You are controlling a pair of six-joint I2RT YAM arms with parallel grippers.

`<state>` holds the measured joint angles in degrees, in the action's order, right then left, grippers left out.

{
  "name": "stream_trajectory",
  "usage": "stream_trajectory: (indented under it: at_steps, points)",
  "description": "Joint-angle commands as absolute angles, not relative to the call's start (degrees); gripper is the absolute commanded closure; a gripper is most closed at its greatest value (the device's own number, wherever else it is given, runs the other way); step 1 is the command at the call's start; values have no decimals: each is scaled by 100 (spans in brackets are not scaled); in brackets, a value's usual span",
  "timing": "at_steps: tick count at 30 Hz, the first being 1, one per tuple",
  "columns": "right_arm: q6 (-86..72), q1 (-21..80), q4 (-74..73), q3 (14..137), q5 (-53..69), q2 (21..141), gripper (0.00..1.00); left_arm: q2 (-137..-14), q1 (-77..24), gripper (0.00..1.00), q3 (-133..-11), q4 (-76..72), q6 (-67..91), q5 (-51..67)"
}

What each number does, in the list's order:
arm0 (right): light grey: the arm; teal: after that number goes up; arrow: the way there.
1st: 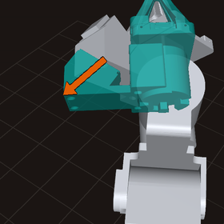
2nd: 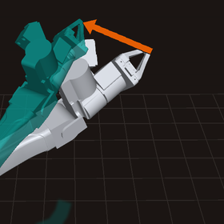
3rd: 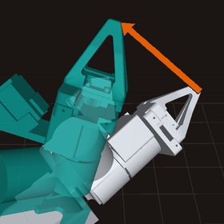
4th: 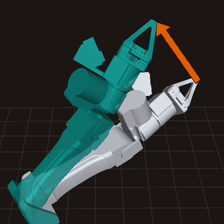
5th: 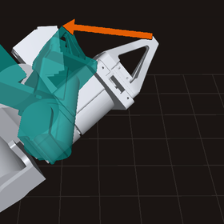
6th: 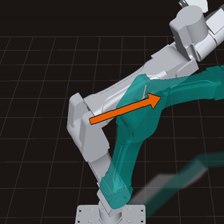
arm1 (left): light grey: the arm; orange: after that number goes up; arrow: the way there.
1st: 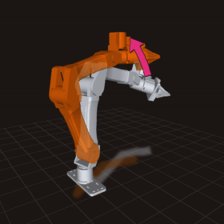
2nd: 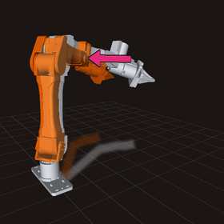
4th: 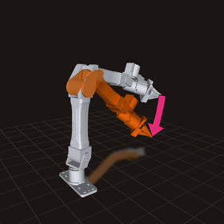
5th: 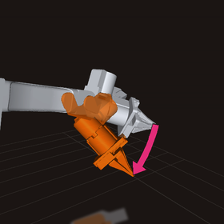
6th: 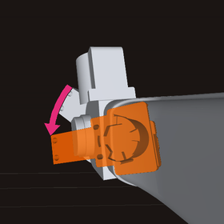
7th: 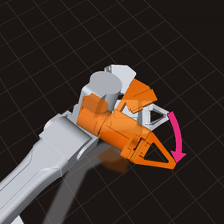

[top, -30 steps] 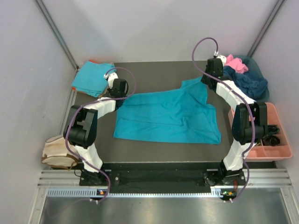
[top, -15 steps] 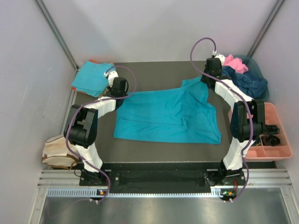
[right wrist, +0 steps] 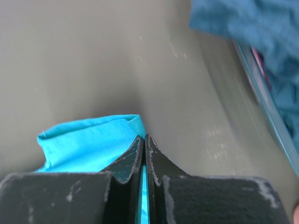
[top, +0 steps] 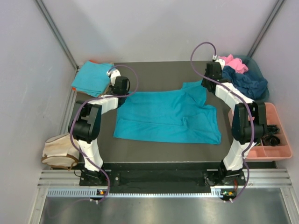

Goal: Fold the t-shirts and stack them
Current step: Fold the tshirt

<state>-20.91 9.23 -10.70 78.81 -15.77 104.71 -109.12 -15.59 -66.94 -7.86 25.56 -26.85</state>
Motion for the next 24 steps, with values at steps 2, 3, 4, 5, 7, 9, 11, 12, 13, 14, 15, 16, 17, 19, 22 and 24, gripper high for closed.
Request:
stream_trajectory:
  at_steps: [2,3,4,5,7,9,11,12,13,14,15,16,17,19,22,24]
  points:
    - [-2328,923,-1019,7463,-1748,9704,100,-10381,-1556,100,-6294,-1142,2601,-2760]
    - [-2364,923,-1089,7331,-1793,9634,100,-10319,-1556,100,-6128,-1143,2610,-2812]
    - [-2373,923,-1099,7252,-1863,9572,100,-10266,-1556,100,-6039,-1143,2636,-2847]
    - [-2408,914,-1125,7181,-1915,9519,100,-10213,-1556,100,-5960,-1151,2645,-2882]
    - [-2469,888,-1212,7014,-1995,9361,100,-10081,-1556,100,-5749,-1178,2663,-2927]
    - [-2610,862,-1292,6900,-1969,9212,100,-9985,-1556,100,-5626,-1160,2698,-2909]
    - [-2706,853,-1406,6821,-1890,9088,100,-9906,-1556,100,-5573,-1108,2768,-2892]
    - [-2724,853,-1441,6725,-1872,9027,100,-9870,-1556,100,-5520,-1099,2786,-2883]
    - [-2759,853,-1511,6663,-1829,8887,100,-9844,-1556,100,-5493,-1081,2812,-2874]
    - [-2795,853,-1564,6619,-1811,8807,100,-9792,-1556,100,-5467,-1046,2821,-2874]
    - [-2821,853,-1599,6514,-1784,8737,100,-9756,-1556,100,-5423,-1028,2839,-2883]
    - [-2821,853,-1626,6452,-1758,8597,100,-9712,-1556,100,-5397,-1011,2856,-2892]
    - [-2839,853,-1704,6399,-1732,8500,100,-9634,-1556,100,-5370,-985,2865,-2900]
    - [-2848,853,-1775,6241,-1688,8359,100,-9554,-1556,100,-5274,-967,2883,-2909]
    - [-2883,853,-1846,6012,-1504,8043,100,-9387,-1556,100,-5168,-905,2926,-2935]
    - [-2892,853,-1925,5854,-1389,7841,100,-9282,-1556,100,-5080,-897,2935,-2953]
